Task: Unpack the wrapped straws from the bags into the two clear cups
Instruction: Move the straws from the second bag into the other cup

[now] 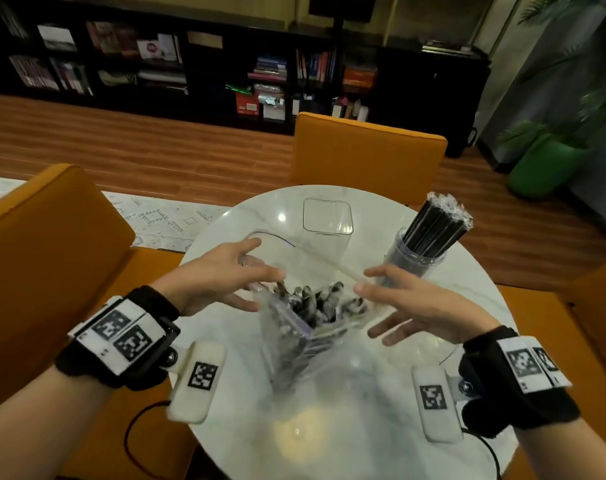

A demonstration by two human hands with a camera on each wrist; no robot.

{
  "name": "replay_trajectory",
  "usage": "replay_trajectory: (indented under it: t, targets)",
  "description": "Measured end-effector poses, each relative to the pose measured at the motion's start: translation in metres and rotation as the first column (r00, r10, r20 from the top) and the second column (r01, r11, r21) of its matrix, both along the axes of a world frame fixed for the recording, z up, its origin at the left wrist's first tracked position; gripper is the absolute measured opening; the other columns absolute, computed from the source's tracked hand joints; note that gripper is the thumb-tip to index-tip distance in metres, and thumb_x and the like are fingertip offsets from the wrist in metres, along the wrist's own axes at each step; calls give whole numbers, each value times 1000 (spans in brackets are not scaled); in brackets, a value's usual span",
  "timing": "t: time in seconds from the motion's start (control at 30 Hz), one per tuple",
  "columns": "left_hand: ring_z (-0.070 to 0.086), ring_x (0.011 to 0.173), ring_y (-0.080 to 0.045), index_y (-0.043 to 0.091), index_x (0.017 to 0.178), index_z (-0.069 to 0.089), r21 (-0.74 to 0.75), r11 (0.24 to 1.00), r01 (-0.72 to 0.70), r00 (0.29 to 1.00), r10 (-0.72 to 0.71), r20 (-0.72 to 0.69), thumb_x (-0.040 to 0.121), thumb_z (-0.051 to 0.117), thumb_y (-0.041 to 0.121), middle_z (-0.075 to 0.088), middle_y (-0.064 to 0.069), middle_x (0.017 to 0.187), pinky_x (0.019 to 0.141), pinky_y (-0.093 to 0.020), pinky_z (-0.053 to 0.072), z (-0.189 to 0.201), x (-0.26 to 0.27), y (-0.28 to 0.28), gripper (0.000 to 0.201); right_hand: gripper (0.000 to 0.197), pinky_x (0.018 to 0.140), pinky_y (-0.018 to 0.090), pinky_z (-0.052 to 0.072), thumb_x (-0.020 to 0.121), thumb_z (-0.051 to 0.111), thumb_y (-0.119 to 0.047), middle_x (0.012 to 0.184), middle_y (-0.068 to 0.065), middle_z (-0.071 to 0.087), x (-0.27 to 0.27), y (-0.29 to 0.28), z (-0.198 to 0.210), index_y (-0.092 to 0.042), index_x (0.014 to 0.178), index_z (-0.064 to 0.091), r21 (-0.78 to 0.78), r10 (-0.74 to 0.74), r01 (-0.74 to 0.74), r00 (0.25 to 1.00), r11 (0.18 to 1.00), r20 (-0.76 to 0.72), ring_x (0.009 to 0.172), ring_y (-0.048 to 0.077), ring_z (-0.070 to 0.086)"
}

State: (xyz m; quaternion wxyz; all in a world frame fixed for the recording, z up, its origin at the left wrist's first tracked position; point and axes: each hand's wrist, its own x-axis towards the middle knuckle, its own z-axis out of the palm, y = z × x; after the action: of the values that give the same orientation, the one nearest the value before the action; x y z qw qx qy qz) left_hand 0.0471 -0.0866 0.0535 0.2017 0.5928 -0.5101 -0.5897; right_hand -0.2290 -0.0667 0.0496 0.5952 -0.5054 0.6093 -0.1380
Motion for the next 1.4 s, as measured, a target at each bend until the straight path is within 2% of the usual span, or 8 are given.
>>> replay_trajectory:
  t: [0.17, 0.33, 0.53, 0.67, 0.87, 1.0, 1.23, 1.4]
  targets:
    - [72, 85, -29, 43, 150, -7, 71, 990, 119, 990, -124, 67, 82, 73, 7, 38, -15, 142, 66, -34, 62, -10, 1, 13, 111, 41, 60, 29, 60, 90, 54, 10, 80, 21, 67, 5, 10, -12, -4, 128, 48, -62, 27, -24, 999, 998, 36, 71, 36, 67]
    - [74, 88, -28, 29, 145, 36, 88, 994, -61, 946, 86, -313, 85, 47, -22, 50, -14, 136, 66, -31, 63, -7, -7, 9, 80, 44, 60, 35, 57, 92, 64, -14, 106, 12, 67, 19, 17, -8, -24, 131, 46, -67, -152, 169, 967, 983, 205, 78, 36, 68]
    - [60, 106, -21, 58, 142, 2, 18, 1000, -14, 998, 15, -58, 62, 81, 47, 13, 5, 156, 59, -32, 60, -8, -19, 19, 113, 56, 64, 30, 62, 88, 49, 20, 94, 22, 58, 32, 29, -22, -10, 135, 44, -21, -266, 298, 879, 954, 394, 72, 30, 68]
    - [73, 83, -27, 60, 141, -7, 123, 985, 123, 992, -119, -38, 70, 82, 34, 41, -14, 139, 63, -37, 62, -6, -14, 32, 116, 46, 60, 24, 57, 91, 43, 16, 91, 16, 65, 40, 38, -28, -7, 130, 44, -29, -362, 417, 820, 908, 444, 72, 23, 72]
    - [71, 77, -22, 41, 131, 50, -81, 980, 183, 974, -192, -118, 74, 60, -24, 52, 9, 130, 81, -38, 57, -13, -7, 22, 87, 45, 77, 41, 60, 83, 72, -35, 112, -4, 58, 41, 32, -13, -32, 122, 48, -322, -103, 68, 990, 944, -92, 91, 17, 67]
    - [40, 62, -26, 28, 115, 67, -199, 959, 201, 973, -219, -73, 82, 48, -19, 69, 8, 108, 68, -34, 42, -9, -6, 13, 61, 74, 77, 32, 59, 80, 78, -23, 124, -2, 58, 33, 15, -7, -43, 137, 34, -366, -67, 75, 997, 928, 35, 97, 16, 71]
    - [70, 89, -25, 42, 151, 5, 18, 999, 45, 988, -47, 148, 79, 69, 46, 34, -12, 151, 64, -36, 62, -10, 5, 16, 96, 9, 62, 35, 57, 92, 63, -16, 82, 17, 72, 31, 15, -34, -9, 88, 60, -361, -348, 355, 934, 862, 87, 69, 29, 75]
    - [75, 85, -20, 49, 146, -12, 86, 992, 95, 985, -81, -154, 74, 78, 1, 25, -10, 156, 69, -29, 62, -4, -4, 22, 125, 19, 57, 41, 59, 98, 50, -19, 75, 9, 66, 41, 22, -21, -8, 84, 56, -486, -319, 269, 948, 832, -22, 66, 28, 72]
